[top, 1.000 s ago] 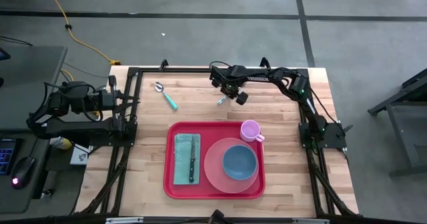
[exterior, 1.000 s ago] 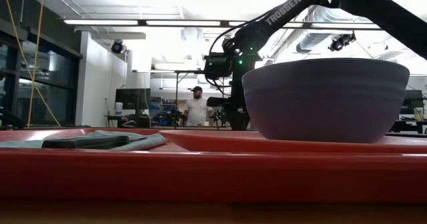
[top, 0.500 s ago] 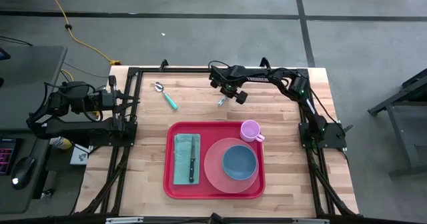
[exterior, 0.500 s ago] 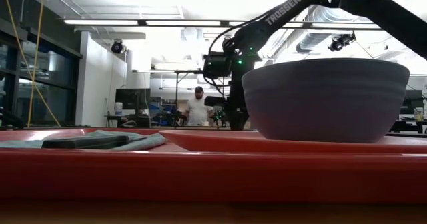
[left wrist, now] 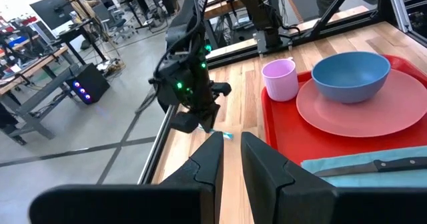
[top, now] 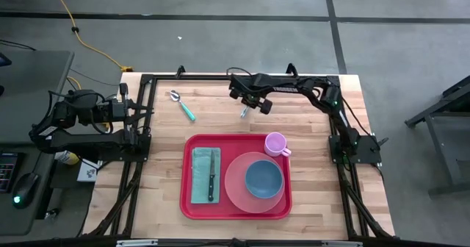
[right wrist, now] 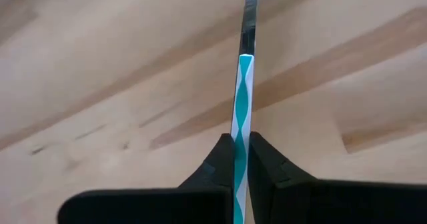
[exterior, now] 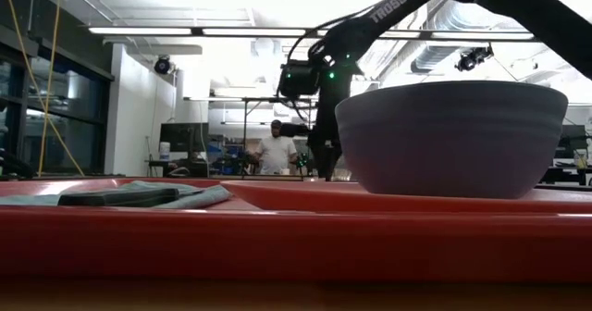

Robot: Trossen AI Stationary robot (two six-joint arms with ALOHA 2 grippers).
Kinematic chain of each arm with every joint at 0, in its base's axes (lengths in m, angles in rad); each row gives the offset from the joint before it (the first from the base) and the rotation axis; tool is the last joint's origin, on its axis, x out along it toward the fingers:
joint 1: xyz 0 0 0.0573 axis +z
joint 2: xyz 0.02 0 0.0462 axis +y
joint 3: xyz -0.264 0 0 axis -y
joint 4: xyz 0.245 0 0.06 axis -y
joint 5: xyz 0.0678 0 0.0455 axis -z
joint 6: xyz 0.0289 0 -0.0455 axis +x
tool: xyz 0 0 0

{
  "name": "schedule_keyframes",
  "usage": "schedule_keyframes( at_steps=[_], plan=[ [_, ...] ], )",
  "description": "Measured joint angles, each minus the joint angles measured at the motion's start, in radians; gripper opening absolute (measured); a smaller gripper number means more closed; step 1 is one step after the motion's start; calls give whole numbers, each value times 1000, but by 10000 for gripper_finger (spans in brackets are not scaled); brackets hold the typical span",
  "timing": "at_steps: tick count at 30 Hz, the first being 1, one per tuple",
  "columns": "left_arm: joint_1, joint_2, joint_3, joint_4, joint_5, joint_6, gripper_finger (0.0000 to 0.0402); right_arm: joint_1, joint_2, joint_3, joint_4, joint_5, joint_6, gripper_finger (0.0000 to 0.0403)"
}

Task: Set up tray
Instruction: Put the blue fork on the blue napkin to the left of the black knife

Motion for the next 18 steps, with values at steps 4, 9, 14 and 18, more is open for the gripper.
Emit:
schedule_keyframes(
  at_steps=[4, 9, 14, 18],
  plan=[
    [0, 0, 0, 0, 0, 0, 85, -1, -24, 0, -25, 33, -28, 0],
    [0, 0, 0, 0, 0, 0, 85, -1, -67, 0, -53, 62, -93, 0],
    [0, 0, 0, 0, 0, 0, 85, -1, -111, 0, -88, 79, -174, 0],
    [0, 0, 0, 0, 0, 0, 85, 1, -157, 2, -105, 96, -245, 0]
  ],
)
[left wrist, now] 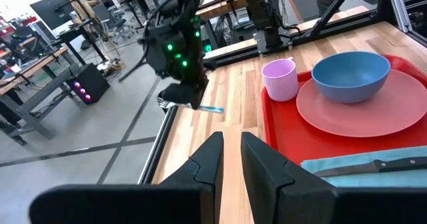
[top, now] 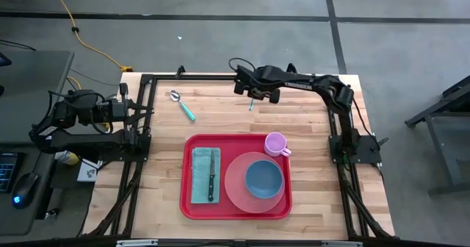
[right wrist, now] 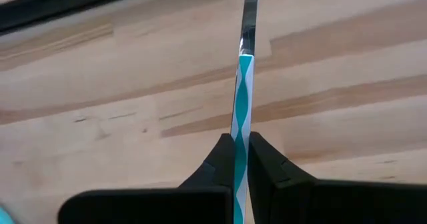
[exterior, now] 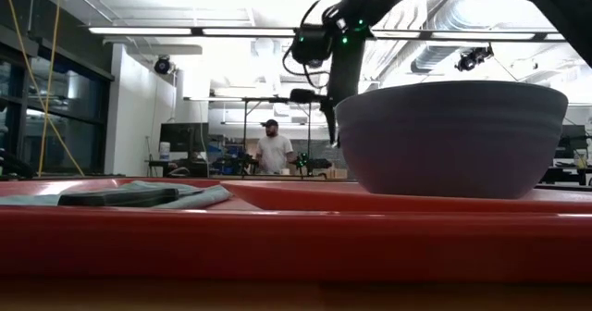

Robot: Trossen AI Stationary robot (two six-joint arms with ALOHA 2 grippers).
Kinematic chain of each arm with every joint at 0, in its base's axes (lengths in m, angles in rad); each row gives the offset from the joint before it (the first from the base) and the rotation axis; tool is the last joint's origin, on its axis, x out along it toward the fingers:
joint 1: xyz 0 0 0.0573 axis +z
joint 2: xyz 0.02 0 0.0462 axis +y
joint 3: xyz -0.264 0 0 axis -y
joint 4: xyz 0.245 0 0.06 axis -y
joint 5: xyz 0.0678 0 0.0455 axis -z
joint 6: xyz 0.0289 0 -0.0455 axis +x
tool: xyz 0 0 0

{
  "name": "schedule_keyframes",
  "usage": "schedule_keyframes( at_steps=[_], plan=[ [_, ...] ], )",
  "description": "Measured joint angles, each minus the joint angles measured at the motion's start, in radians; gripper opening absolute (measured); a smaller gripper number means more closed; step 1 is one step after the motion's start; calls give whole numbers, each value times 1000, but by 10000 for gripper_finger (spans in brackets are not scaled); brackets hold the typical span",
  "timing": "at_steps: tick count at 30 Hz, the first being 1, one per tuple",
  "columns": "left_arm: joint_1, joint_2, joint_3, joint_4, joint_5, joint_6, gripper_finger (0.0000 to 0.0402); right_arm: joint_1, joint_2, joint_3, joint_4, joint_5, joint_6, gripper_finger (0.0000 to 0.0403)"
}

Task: Set up tray
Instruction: Put the blue fork on the blue napkin to the left of the black knife

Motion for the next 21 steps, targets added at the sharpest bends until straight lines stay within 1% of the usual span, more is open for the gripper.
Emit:
schedule_keyframes(
  at_steps=[12, 17, 21],
  plan=[
    [0, 0, 0, 0, -1, 0, 85, 13, -160, 1, -47, 72, -156, 0],
    [0, 0, 0, 0, -1, 0, 85, 31, -230, 1, -59, 66, -215, 0],
    [0, 0, 0, 0, -1, 0, 85, 60, -280, 1, -58, 22, -255, 0]
  ],
)
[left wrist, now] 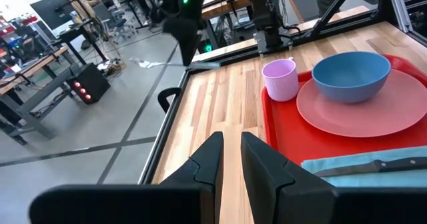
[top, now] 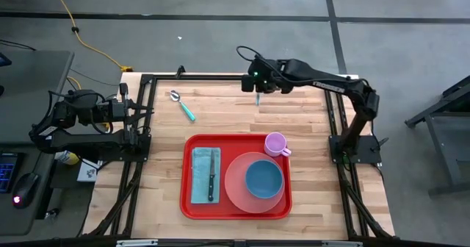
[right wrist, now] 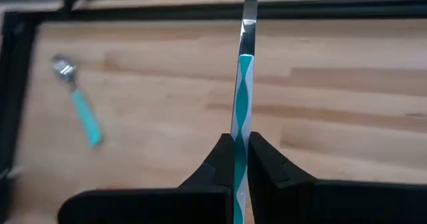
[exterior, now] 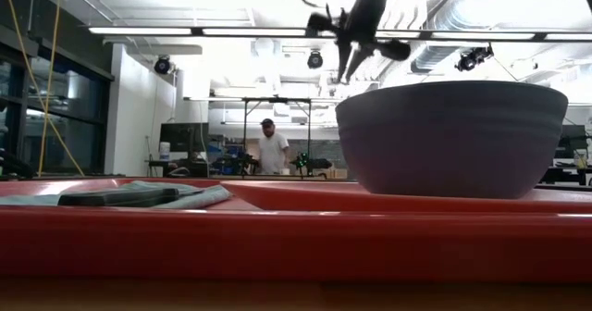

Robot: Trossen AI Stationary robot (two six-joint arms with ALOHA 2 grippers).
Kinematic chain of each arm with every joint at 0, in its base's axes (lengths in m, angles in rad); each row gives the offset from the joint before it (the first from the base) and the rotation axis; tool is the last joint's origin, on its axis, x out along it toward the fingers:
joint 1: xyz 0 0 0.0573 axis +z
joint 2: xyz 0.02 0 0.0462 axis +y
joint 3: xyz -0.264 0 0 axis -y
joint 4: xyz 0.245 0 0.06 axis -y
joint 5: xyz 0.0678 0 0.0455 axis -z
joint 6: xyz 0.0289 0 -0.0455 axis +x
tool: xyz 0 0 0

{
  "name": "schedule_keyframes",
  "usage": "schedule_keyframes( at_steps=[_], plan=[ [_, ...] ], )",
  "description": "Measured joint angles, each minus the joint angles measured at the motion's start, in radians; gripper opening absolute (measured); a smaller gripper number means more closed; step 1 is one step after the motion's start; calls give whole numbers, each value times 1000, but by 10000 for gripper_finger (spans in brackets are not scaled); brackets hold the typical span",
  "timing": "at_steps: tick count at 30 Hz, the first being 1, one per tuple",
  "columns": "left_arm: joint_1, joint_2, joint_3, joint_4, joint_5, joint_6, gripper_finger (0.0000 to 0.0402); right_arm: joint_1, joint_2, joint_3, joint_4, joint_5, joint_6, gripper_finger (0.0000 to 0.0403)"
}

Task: Set up tray
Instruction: Put the blue fork on the blue napkin to the left of the black knife

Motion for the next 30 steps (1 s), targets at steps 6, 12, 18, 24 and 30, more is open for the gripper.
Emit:
schedule_keyframes(
  at_steps=[6, 12, 18, 24, 30],
  plan=[
    [0, 0, 0, 0, -4, -7, 85, 81, -33, 0, 8, -70, -10, 0],
    [0, 0, 0, 0, -3, -24, 85, 181, -33, 0, 73, -154, -11, 0],
    [0, 0, 0, 0, -3, -37, 85, 282, -33, 0, 128, -196, 14, 0],
    [0, 0, 0, 0, -3, -37, 85, 380, -33, 0, 174, -200, 71, 0],
    [0, 0, 0, 0, -3, -37, 85, 469, -33, 0, 174, -147, 116, 0]
  ],
)
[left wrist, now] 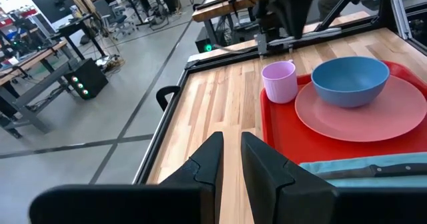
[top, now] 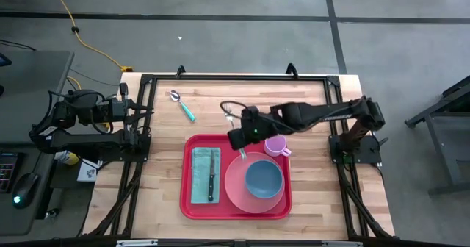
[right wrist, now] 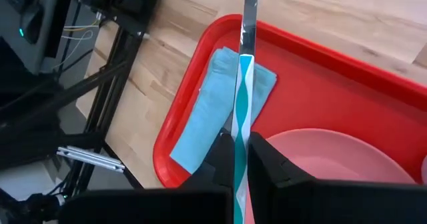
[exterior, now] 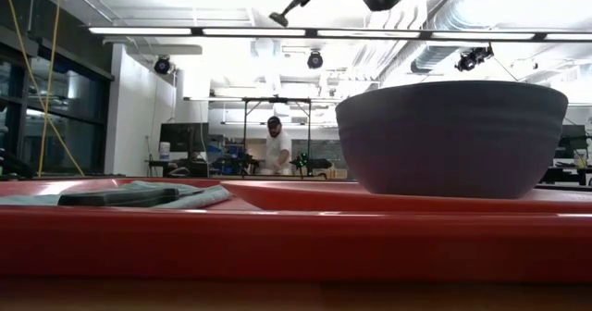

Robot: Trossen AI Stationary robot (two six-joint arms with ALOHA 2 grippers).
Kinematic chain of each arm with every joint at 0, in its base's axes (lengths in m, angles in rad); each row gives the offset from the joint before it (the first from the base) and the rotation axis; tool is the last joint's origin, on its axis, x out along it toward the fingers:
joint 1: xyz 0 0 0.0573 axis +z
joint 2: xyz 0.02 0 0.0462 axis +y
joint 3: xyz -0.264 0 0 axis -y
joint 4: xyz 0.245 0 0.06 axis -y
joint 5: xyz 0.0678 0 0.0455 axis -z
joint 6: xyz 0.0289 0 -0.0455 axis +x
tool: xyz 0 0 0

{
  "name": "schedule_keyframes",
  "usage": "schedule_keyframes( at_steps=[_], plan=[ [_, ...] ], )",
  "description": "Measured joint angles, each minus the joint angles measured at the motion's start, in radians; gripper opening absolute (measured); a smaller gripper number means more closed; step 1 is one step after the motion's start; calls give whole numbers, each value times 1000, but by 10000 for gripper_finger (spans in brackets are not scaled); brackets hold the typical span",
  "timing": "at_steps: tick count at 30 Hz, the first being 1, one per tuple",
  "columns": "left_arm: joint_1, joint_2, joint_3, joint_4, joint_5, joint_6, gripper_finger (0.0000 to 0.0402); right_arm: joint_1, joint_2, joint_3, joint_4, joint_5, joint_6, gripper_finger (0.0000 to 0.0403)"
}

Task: Set up tray
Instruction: Put the blue fork on the blue napkin to the left of the black knife

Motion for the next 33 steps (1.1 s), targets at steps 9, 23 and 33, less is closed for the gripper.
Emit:
schedule_keyframes(
  at_steps=[9, 23, 33],
  plan=[
    [0, 0, 0, 0, 1, 3, 85, 126, 21, 0, 8, 118, 35, 0],
    [0, 0, 0, 4, 4, 10, 85, 237, 122, 0, 82, 237, 13, 0],
    [0, 0, 0, 10, 5, -33, 85, 282, 231, -1, 195, 209, 133, 0]
  ],
)
